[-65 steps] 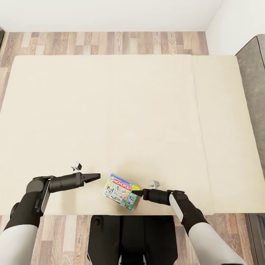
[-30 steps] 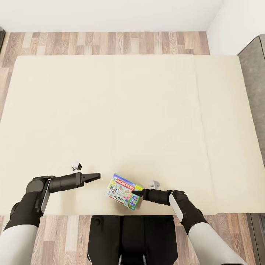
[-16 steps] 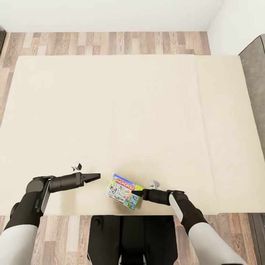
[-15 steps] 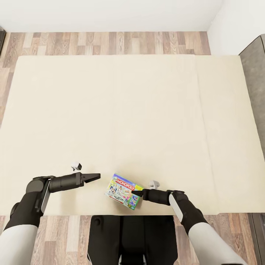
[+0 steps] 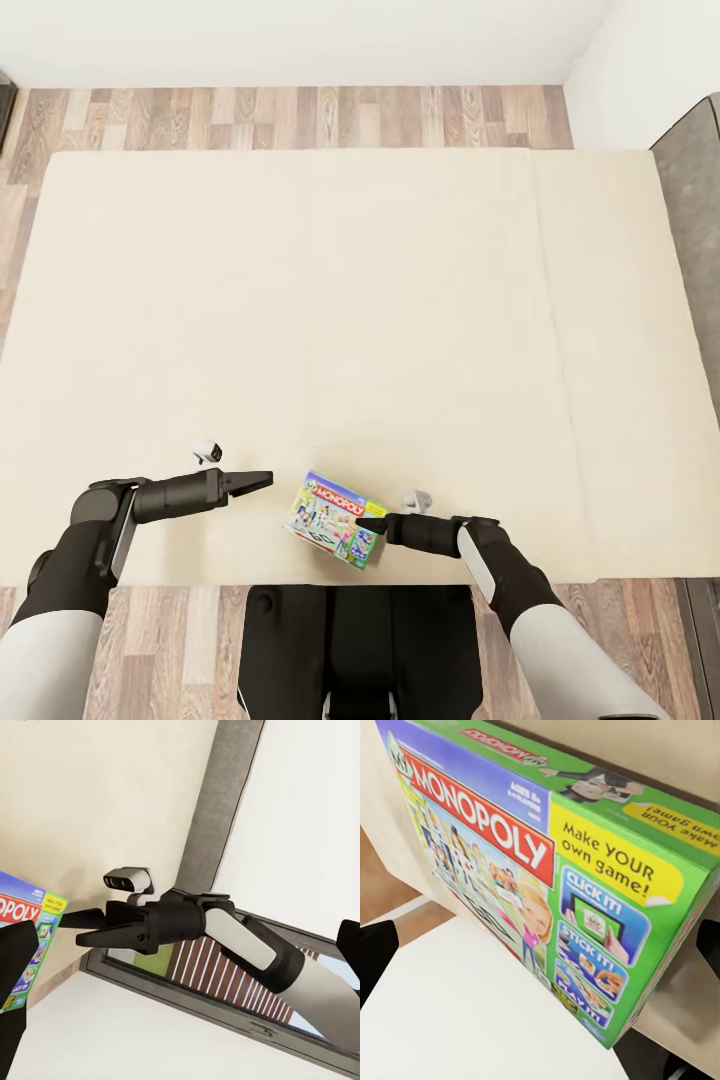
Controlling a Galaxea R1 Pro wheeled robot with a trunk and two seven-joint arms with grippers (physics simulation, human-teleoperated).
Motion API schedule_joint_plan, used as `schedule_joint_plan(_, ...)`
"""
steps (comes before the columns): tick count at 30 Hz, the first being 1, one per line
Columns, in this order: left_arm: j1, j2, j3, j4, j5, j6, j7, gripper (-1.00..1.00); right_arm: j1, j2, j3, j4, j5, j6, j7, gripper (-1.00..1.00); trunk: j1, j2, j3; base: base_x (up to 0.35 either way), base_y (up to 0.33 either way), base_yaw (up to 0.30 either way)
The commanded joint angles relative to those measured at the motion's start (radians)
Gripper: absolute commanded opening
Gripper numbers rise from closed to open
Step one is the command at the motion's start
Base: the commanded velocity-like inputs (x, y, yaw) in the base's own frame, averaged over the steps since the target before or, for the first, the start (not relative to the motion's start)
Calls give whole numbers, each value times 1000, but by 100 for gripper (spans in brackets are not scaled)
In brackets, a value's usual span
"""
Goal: Put all the toys in the child's room - the three board games (two on the bed and one on the table), the two jigsaw puzzles on the table, and the tennis ball on the table - inside the toy box on the table in the child's room.
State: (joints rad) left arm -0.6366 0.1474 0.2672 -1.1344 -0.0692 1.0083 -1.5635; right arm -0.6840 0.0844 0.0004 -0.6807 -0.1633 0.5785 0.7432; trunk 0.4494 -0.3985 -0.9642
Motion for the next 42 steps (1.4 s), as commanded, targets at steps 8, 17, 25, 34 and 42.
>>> schedule_joint_plan(8,0,0,1,-1,-7,11,-7,100,0,0,1,0,-7,7,-2,100,1,-2,-1,0,29,0)
schedule_joint_plan(17,0,0,1,-1,-7,11,-7,100,-2,0,1,0,-6,7,-2,100,1,-2,-1,0,23,0)
schedule_joint_plan(25,0,0,1,-1,-7,12,-7,100,-1,0,1,0,-6,7,-2,100,1,-2,-1,0,9,0)
schedule_joint_plan(34,0,0,1,-1,-7,12,-7,100,-1,0,1,0,-5,7,-2,100,1,-2,-1,0,120,0)
schedule_joint_plan(42,0,0,1,-1,-7,12,-7,100,-2,0,1,0,-5,7,-2,100,1,-2,-1,0,156,0)
